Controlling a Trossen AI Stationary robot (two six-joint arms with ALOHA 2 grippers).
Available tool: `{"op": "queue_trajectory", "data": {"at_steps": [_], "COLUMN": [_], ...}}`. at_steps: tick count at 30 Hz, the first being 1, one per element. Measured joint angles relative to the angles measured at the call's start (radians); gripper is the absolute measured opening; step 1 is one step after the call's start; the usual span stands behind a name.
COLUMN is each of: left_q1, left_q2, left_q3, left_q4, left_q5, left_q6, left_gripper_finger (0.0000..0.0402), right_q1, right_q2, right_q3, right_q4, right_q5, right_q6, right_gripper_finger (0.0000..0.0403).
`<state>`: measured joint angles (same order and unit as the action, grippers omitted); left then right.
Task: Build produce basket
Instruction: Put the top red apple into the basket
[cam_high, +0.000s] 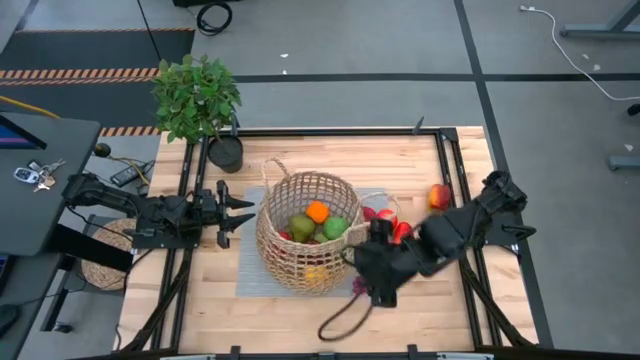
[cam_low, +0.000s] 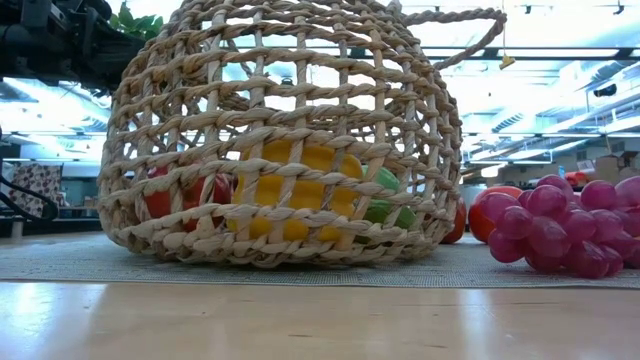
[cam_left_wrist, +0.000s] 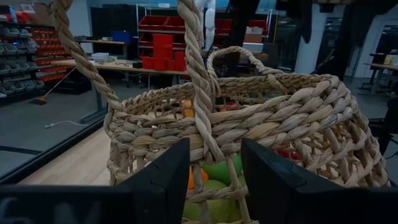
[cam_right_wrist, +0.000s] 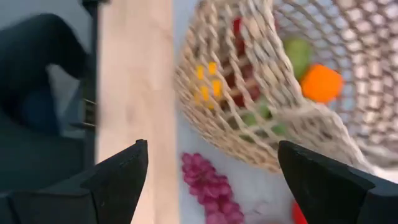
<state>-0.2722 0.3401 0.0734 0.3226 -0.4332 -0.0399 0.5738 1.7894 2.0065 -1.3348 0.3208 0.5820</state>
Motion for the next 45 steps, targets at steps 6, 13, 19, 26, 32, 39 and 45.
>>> {"op": "queue_trajectory", "data": {"at_steps": [6, 13, 19, 26, 32, 39, 45], "left_q1": [0.0, 0.0, 0.0, 0.0, 0.0, 0.0, 0.0], "left_q2": [0.0, 0.0, 0.0, 0.0, 0.0, 0.0, 0.0], "left_q3": [0.0, 0.0, 0.0, 0.0, 0.0, 0.0, 0.0], "left_q4": [0.0, 0.0, 0.0, 0.001, 0.001, 0.0, 0.001], "left_q5": [0.0, 0.0, 0.0, 0.0, 0.0, 0.0, 0.0], "left_q6": [0.0, 0.0, 0.0, 0.0, 0.0, 0.0, 0.0], "left_gripper_finger": [0.0148, 0.0152, 0.0147, 0.0152, 0.0147, 0.0152, 0.0147], "right_q1": [0.102, 0.19, 0.249, 0.268, 0.256, 0.256, 0.242], "right_q2": [0.0, -0.034, -0.198, -0.494, -0.65, -0.712, -0.711], "right_q3": [-0.117, -0.376, -0.667, -1.031, -1.257, -1.35, -1.382], "right_q4": [-0.028, 0.074, 0.188, 0.321, 0.395, 0.501, 0.558], "right_q5": [0.07, 0.069, 0.102, 0.251, 0.364, 0.648, 0.787], "right_q6": [0.134, 0.307, 0.46, 0.609, 0.629, 0.61, 0.598], "right_gripper_finger": [0.0361, 0.0361, 0.0361, 0.0361, 0.0361, 0.0361, 0.0361]}}
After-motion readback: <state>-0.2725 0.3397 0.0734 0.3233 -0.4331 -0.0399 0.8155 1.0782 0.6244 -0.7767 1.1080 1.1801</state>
